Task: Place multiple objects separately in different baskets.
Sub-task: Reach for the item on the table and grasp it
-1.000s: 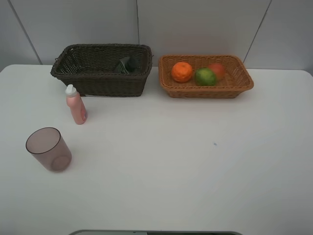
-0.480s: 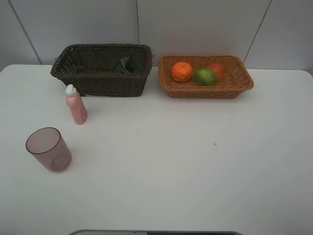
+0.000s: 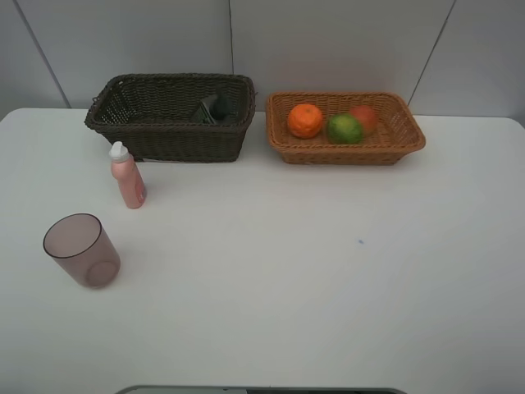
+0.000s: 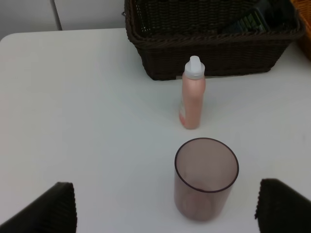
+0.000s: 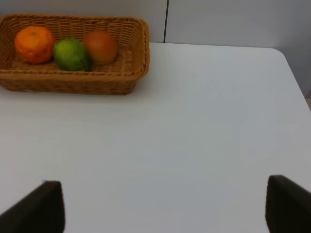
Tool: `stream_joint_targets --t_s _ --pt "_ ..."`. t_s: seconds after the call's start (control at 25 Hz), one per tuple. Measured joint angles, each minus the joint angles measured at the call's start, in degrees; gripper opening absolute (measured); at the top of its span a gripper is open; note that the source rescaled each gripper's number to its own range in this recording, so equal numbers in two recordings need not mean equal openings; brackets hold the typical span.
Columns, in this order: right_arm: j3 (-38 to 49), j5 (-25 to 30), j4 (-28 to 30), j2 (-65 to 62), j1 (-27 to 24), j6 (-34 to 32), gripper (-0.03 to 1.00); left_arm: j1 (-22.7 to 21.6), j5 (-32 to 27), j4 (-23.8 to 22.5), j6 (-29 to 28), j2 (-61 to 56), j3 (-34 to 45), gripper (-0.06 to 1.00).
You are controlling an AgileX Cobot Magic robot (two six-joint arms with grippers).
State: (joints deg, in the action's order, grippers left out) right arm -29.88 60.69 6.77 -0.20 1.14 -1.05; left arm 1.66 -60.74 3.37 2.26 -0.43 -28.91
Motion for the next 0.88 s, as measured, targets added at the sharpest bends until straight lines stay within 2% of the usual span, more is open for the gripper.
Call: stream_joint_targets --t_s 0.48,0.68,0.88 --pt "0.07 0.0 0.0 0.0 0.0 0.02 0.79 0.0 0.08 0.0 0.0 2.71 -0.19 0.95" --pt "0.07 0.0 0.0 0.0 0.0 0.02 0.79 0.0 5.16 0.0 0.0 13.73 -4.53 0.95" --pt "0.07 0.0 0.0 0.0 0.0 0.02 0.79 0.0 7.37 0.0 0.0 32.03 -10.07 0.95"
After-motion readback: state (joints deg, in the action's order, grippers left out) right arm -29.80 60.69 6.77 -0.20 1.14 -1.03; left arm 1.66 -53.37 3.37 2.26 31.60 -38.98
